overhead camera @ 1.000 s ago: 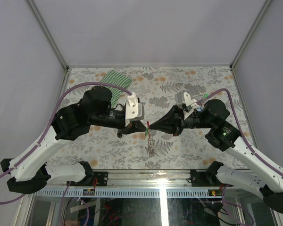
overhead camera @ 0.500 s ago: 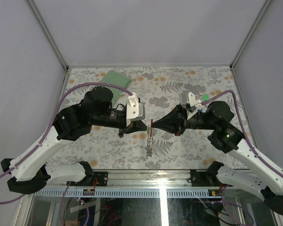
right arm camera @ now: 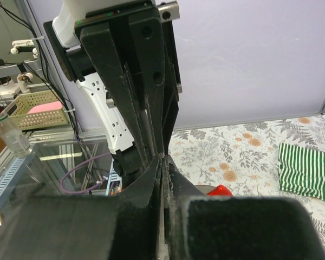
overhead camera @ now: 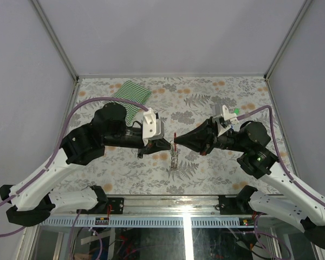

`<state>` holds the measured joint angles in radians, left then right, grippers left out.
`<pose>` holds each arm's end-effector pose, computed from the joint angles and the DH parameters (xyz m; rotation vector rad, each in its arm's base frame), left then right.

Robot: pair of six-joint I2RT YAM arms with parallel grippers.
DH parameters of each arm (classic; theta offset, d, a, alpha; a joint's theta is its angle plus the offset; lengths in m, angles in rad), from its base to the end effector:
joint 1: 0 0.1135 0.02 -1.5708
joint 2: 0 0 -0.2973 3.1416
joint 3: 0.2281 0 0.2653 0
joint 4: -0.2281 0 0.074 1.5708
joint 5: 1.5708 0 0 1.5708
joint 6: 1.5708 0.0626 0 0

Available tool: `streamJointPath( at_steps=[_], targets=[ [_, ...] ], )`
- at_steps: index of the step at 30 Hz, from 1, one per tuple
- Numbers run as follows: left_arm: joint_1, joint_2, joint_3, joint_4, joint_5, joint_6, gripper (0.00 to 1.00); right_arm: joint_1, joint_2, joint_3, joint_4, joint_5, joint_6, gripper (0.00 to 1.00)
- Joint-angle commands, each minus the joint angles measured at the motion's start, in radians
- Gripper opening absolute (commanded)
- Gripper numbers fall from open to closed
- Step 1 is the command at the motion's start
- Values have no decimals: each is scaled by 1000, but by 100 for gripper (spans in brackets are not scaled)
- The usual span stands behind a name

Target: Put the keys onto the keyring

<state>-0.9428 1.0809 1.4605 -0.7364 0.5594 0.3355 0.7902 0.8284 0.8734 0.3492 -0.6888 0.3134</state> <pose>0.1006 -0.1951 0.4829 1.4733 1.3312 -0.9381 0.1036 0.1612 0.4511 -0.9307 1.0363 1.3388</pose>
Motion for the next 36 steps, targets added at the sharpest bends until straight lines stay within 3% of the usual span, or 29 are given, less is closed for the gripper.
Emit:
streamJointPath(
  at_steps=[1, 12, 19, 36],
  targets=[
    [-7, -49, -55, 167, 9, -49, 13, -1, -34, 19, 150, 39, 18, 0],
    [-7, -212, -296, 579, -73, -198, 29, 0, -55, 35, 125, 15, -25, 0],
    [-7, -276, -428, 826, -88, -301, 33, -1, -58, 39, 135, 5, -27, 0],
    [-7, -230, -452, 881, -19, -353, 31, -1, -74, 39, 145, 10, -26, 0]
  ],
)
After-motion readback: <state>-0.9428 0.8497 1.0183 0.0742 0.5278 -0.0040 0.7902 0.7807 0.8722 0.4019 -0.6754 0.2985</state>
